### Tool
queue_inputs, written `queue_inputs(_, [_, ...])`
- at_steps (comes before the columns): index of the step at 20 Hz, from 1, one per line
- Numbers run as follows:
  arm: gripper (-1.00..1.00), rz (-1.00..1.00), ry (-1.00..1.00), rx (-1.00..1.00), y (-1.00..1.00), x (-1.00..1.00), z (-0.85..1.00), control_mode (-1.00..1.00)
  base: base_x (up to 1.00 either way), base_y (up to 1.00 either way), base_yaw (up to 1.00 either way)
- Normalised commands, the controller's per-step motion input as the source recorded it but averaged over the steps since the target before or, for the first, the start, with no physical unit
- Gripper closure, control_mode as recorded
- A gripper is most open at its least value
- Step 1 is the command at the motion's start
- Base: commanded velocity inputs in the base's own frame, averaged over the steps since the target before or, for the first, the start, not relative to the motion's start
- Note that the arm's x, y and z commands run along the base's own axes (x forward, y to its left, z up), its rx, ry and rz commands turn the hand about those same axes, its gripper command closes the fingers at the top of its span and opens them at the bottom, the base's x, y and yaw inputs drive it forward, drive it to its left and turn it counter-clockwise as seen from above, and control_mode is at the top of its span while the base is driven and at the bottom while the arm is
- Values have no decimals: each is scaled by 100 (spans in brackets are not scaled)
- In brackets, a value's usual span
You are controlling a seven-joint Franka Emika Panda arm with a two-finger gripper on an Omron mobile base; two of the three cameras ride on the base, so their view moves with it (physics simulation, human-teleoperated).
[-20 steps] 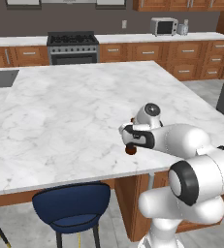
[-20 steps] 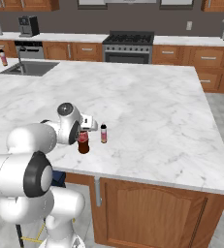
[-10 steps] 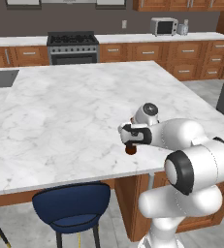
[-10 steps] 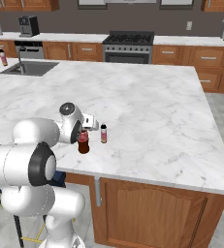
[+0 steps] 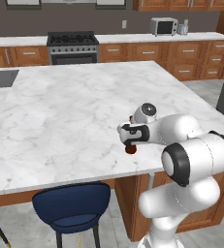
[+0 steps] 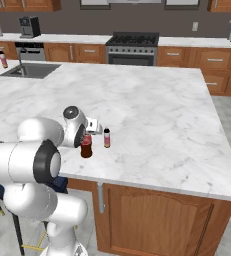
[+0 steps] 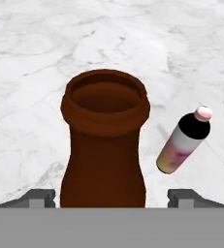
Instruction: Place the large bottle from the dining counter next to the other large bottle outside the sink, and place the small bottle from the dining counter next to the other small bottle inside the sink.
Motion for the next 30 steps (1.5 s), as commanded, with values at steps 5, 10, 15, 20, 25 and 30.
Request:
queue_inputs(5, [100, 0, 0, 0, 0, 13, -5, -100, 0, 0, 0])
queue_inputs(10, [100, 0, 0, 0, 0, 0, 0, -100, 0, 0, 0])
queue_inputs(15, [100, 1, 0, 0, 0, -1, 1, -100, 0, 0, 0])
queue_inputs(20, [100, 3, -3, 0, 3, -12, 21, -100, 0, 0, 0])
queue_inputs(25, [100, 4, -5, 0, 0, -12, 29, -100, 0, 0, 0])
queue_inputs(30, [100, 2, 0, 0, 0, 0, 4, -100, 0, 0, 0])
